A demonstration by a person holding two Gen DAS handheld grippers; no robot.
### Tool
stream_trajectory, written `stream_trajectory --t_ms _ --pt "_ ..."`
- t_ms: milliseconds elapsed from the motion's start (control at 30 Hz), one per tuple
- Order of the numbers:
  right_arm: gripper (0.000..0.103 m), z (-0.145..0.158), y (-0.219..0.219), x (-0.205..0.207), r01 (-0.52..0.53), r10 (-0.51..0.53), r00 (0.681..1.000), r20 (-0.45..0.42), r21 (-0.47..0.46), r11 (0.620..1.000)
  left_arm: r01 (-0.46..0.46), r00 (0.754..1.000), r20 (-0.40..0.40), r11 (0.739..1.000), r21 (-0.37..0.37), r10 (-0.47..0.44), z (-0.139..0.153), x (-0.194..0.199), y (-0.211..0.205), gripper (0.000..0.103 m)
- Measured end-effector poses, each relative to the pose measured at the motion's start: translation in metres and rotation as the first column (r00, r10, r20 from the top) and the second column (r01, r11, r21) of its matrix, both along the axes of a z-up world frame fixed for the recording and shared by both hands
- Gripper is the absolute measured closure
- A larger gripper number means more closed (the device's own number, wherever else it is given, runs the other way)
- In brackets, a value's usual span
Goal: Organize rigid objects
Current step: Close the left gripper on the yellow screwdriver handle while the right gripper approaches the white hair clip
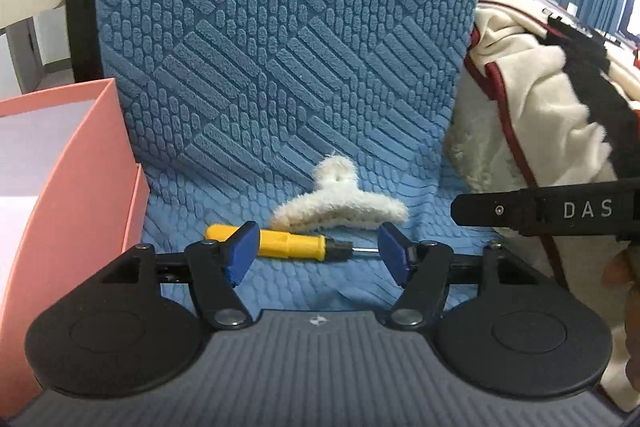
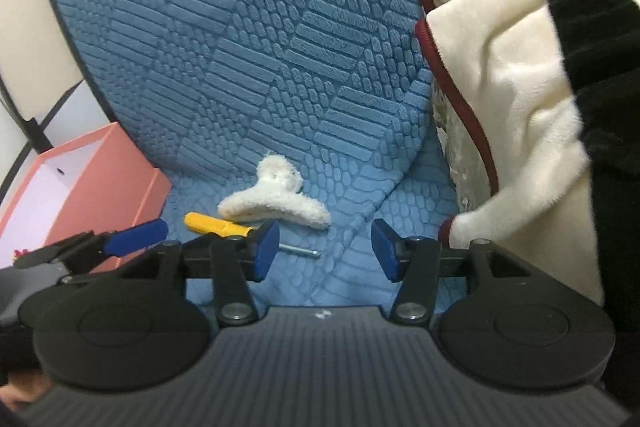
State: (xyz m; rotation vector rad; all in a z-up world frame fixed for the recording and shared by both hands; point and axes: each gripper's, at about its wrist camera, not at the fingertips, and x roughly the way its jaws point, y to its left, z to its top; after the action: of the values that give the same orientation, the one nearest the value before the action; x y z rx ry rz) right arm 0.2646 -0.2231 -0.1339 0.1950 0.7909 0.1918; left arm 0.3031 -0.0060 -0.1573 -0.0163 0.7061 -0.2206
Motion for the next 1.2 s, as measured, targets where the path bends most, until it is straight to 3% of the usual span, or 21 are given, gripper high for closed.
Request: stream_trajectory --t_ms 200,367,533,633,700,833,933,1200 --pt "0.050 -0.018 0.004 0.030 -0.032 0.032 0.998 -0.060 0.004 0.999 -0.016 0.999 -0.049 1.000 0.002 0.016 -0.012 0.025 0.008 0.033" --pt "0.051 -0.035 0.019 0.051 -0.096 0.091 0.991 -0.100 -0.047 0.994 0.002 0.994 -0.111 0.998 0.057 0.005 -0.017 0.039 0.010 0.032" --pt "0.051 -0.047 0.029 0.068 -0.140 0.130 0.984 -0.121 -0.083 0.987 -0.033 0.986 -0.165 0.999 0.016 0.035 -0.024 0.046 0.022 0.032" --pt "0.056 -0.053 0.035 0.075 -0.175 0.162 0.979 -0.125 -0.104 0.979 -0.042 0.984 -0.174 0.999 -0.016 0.039 -0.025 0.046 0.026 0.032" --pt "0.068 -0.055 0.041 0.075 -0.213 0.199 0.973 -0.112 -0.130 0.968 -0.059 0.983 -0.178 0.997 -0.041 0.051 -0.024 0.044 0.029 0.032" --pt "0.076 -0.059 0.052 0.072 -0.277 0.261 0.960 -0.100 -0.218 0.936 -0.088 0.976 -0.208 0.991 -0.103 0.065 -0.025 0.044 0.033 0.033" --pt "0.081 -0.059 0.056 0.070 -0.303 0.285 0.953 -0.106 -0.235 0.924 -0.099 0.971 -0.230 0.985 -0.140 0.065 -0.027 0.044 0.033 0.034" --pt "0.086 -0.053 0.064 0.045 -0.379 0.353 0.924 -0.147 -0.214 0.901 -0.097 0.962 -0.271 0.973 -0.207 0.038 -0.034 0.032 0.037 0.057"
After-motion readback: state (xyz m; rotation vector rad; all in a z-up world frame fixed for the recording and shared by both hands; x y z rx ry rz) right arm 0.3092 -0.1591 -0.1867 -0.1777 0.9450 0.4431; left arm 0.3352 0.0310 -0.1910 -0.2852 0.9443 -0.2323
